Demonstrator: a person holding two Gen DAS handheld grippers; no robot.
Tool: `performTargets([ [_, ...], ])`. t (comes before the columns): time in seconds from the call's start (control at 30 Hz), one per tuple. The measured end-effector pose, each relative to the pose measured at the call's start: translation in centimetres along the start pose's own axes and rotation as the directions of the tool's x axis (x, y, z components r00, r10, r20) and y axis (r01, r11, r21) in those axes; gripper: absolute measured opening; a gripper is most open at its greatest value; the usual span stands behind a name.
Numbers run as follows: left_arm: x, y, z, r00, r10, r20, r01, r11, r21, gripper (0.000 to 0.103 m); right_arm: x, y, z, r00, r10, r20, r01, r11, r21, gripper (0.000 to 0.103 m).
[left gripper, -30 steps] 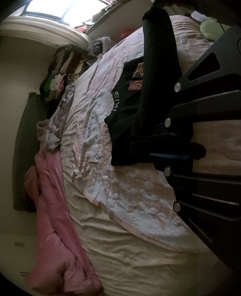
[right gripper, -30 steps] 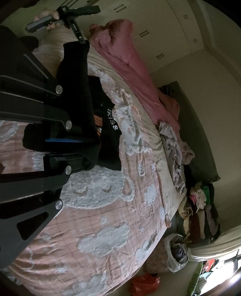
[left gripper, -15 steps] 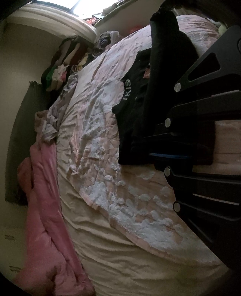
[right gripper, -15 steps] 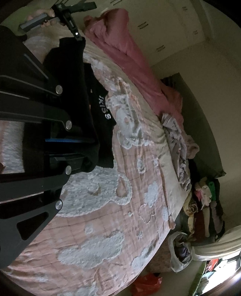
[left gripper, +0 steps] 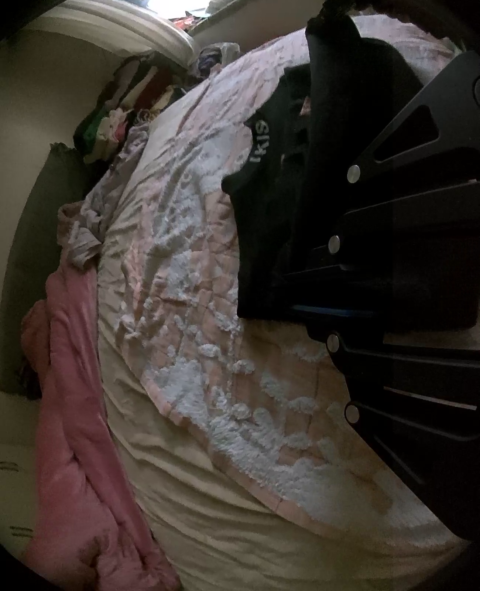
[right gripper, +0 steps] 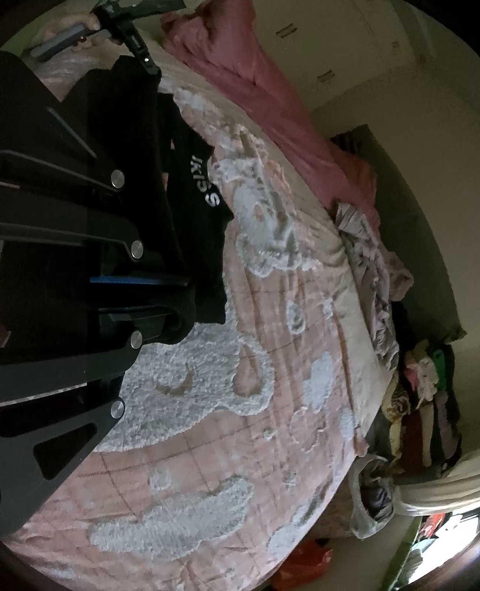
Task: Fold small clothes
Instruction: 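Lift the hem with both grippers and fold it toward the collar, then open both grippers to release the folded hem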
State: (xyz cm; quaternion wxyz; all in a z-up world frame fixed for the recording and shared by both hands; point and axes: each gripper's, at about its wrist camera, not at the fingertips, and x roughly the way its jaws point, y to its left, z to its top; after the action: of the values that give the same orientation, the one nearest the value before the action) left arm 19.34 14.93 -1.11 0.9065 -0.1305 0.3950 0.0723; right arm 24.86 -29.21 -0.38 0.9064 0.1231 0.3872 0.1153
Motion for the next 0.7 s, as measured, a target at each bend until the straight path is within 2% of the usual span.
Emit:
performTargets([
  [0.2, 1.4, 0.3, -0.7, 0.999, 0.038, 0.006, -0.038, 0.999, 0.019, 0.009, 1.8, -0.2, -0.7, 0.999, -0.031, -0.016, 0.031, 1.000, -0.005, 0.008],
  [0.27, 1.3, 0.3, -0.8, 0.999, 0.051, 0.016, -0.052, 0.998, 0.028, 0.016, 2.0, -0.2, -0.9, 0.999, -0.038, -0.021, 0.038, 0.999, -0.005, 0.013],
  [0.37, 1.0, 0.3, -0.9, 0.998, 0.061, 0.035, -0.063, 0.997, 0.037, 0.020, 1.9, -0.3, -1.0, 1.000, -0.027, -0.016, 0.027, 1.000, 0.000, 0.028],
  [0.4, 0.8, 0.3, -0.9, 0.997, 0.060, 0.041, -0.062, 0.997, 0.041, 0.020, 1.9, -0.3, -1.1, 1.000, -0.017, -0.014, 0.018, 1.000, 0.005, 0.040],
  [0.43, 0.4, 0.3, -0.8, 0.997, 0.061, 0.052, -0.063, 0.997, 0.044, 0.023, 1.7, -0.3, -1.1, 1.000, -0.019, -0.007, 0.019, 1.000, 0.006, 0.046],
  [0.47, 0.1, 0.3, -0.8, 0.996, 0.067, 0.063, -0.070, 0.996, 0.047, 0.026, 1.4, -0.2, -1.1, 0.999, -0.045, 0.008, 0.046, 0.999, -0.004, 0.051],
  [0.5, -0.2, 0.3, -0.8, 0.994, 0.072, 0.076, -0.076, 0.996, 0.049, 0.028, 1.2, -0.1, -1.1, 0.998, -0.067, 0.021, 0.067, 0.998, -0.013, 0.063],
  [0.53, -0.7, 0.3, -0.8, 0.993, 0.077, 0.094, -0.082, 0.995, 0.051, 0.031, 0.9, -0.2, -1.1, 0.996, -0.078, 0.038, 0.079, 0.997, -0.022, 0.067],
  [0.7, -2.5, -0.1, -0.6, 0.984, 0.099, 0.149, -0.109, 0.992, 0.061, 0.034, -0.9, 0.2, -1.2, 0.995, -0.070, 0.077, 0.074, 0.996, -0.054, 0.067],
])
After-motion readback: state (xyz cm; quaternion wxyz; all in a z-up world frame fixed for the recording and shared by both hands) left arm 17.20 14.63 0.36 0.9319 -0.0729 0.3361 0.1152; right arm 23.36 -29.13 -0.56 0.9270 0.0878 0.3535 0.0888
